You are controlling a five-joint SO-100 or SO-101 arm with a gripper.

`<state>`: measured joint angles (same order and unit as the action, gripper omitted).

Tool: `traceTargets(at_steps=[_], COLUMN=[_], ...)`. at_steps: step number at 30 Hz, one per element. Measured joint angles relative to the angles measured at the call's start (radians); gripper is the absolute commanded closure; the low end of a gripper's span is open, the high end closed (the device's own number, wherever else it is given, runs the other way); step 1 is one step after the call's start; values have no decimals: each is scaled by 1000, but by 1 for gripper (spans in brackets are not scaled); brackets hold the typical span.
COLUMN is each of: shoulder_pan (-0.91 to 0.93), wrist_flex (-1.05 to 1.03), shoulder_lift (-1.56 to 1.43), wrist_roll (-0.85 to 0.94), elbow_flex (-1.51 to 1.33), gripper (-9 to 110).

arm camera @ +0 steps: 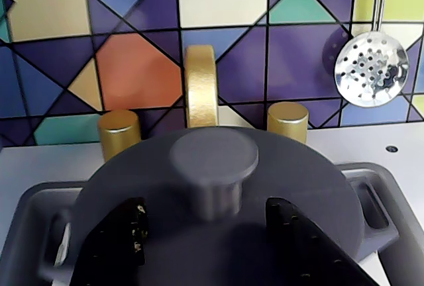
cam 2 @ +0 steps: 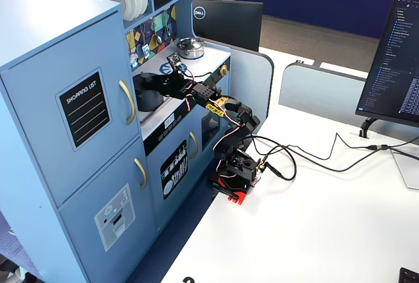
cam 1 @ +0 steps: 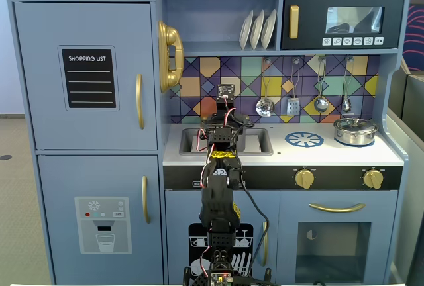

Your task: Take off the lid from the gray recipient and place it on the counter

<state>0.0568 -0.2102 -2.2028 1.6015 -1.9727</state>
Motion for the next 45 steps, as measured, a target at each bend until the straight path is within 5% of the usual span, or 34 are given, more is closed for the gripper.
traceTargets(at_steps=[10,15,34,45], shoulder_pan=[-2,-8,-6,276], wrist_flex=[54,64,66,-15], shoulder_lift=[146,153,149,95], wrist_roll=[-3,-2,35,-28], elbow_flex=[95,101,247,276], gripper=[91,101,102,102])
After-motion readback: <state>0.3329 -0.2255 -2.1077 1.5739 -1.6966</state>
